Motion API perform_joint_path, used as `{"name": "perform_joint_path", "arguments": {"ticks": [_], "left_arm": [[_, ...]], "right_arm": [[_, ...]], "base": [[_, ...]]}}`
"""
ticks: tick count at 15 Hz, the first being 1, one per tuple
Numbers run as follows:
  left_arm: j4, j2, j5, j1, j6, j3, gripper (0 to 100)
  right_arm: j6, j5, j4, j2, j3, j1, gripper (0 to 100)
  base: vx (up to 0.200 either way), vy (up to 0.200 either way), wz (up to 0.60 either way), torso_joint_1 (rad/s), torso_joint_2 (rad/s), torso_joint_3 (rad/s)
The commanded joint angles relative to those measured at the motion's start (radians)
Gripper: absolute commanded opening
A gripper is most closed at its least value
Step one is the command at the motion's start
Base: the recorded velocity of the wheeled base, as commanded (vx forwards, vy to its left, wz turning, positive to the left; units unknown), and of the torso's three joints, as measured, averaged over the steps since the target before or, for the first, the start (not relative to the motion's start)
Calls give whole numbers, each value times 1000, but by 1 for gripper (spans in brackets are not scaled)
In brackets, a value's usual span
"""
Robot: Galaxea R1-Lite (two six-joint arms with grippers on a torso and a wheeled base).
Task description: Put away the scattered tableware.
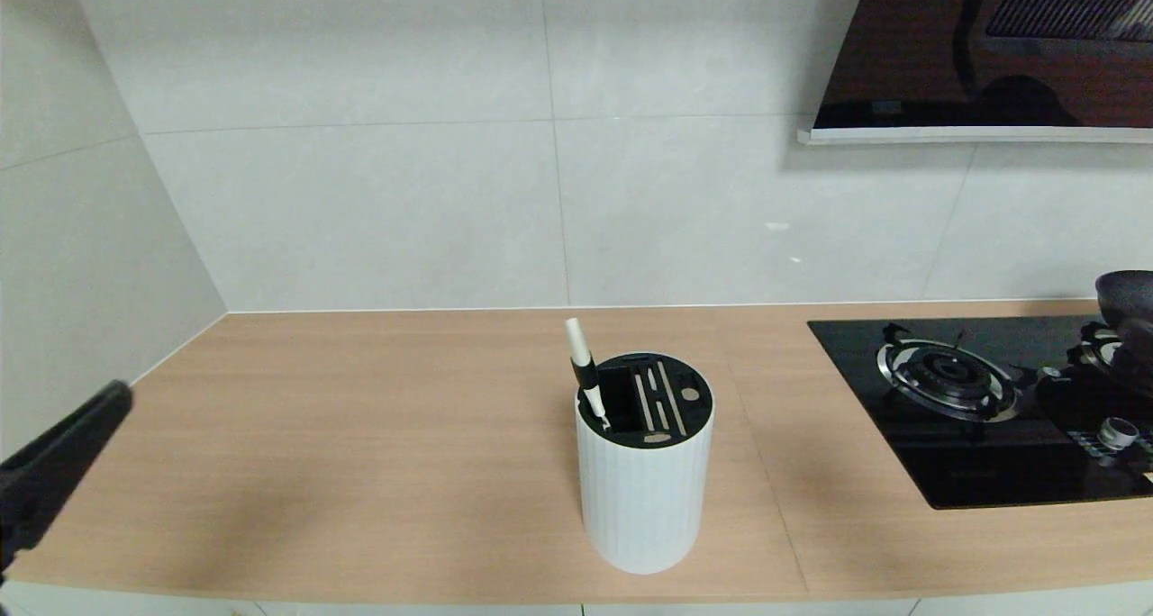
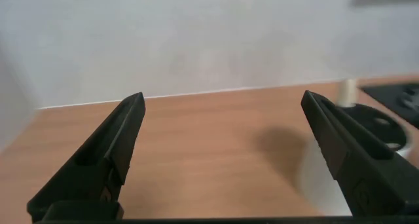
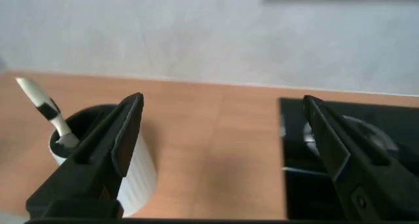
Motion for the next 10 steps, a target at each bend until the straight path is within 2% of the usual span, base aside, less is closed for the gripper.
{"name": "perform_joint_path", "arguments": {"ticks": [1,3,5,6,9,10], "left_arm": [[144,-301,-3,132,47,8,100],[264,-439,-23,197,79,8,100],[376,-545,-52,244,91,8,100],[416,-583,-68,266,93,8,100],[402,-589,-63,301,85,20,100],[391,-591,-55,335,85,29,100]], "right_arm": [[-5,4,206,-346,-11,-122,100],[-29,7,324,-504,-6,-168,100],[-114,39,462,-670,-2,-203,100],[-124,36,488,-693,-2,-217,100],[-123,45,462,-702,-2,-358,100],[-121,68,468,-741,11,-398,100]], "base": [[0,0,0,0,0,0],[0,0,0,0,0,0],[0,0,0,0,0,0],[0,0,0,0,0,0],[0,0,0,0,0,0],[0,0,0,0,0,0]]}}
